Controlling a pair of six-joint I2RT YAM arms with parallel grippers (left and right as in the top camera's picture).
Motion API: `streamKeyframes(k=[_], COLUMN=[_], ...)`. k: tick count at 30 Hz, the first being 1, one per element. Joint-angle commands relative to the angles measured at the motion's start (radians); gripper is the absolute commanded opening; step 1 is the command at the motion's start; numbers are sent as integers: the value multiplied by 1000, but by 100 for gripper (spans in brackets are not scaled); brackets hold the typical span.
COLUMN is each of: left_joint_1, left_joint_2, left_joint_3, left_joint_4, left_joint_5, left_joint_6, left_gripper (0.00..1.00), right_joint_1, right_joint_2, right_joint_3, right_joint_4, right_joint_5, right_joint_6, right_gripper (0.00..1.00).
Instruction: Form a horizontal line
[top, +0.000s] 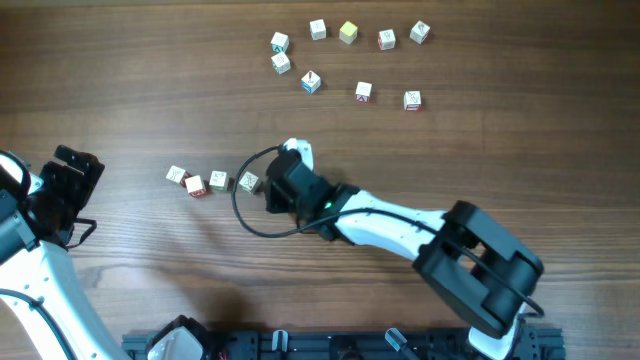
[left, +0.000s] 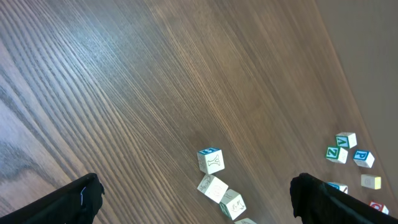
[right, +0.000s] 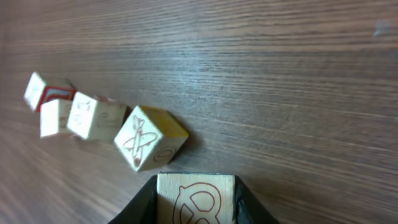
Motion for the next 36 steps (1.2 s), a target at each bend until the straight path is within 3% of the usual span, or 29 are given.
streamKeyframes(k=[1,4,7,10,14,17,19,36], left_joint_1=[5,5,5,5,5,5,5,5], left_joint_2=[0,0,0,0,0,0,0,0], left_joint_3=[12,12,12,12,12,12,12,12], left_joint_4=[-5,-5,-5,-5,-5,-5,-5,-5], left_joint_5=[16,16,16,16,16,16,16,16], left_joint_6=[-9,-9,-9,-9,-9,-9,-9,-9], left_gripper=[100,100,100,100,100,100,100,100], right_joint_1=[-3,-2,-3,-2,-2,-2,-2,-2], right_joint_2=[62,79,81,81,81,80,76,-58], right_joint_3=[-10,-10,-10,-10,-10,-9,-9,-9], right_joint_4=[45,57,69,102,127,132,134,-21], right_joint_5=[90,77,58,24,-2,2,2,131], right_joint_6=[82,81,79,74,46,43,23,23], right_gripper=[13,27,34,50,61,80,100,100])
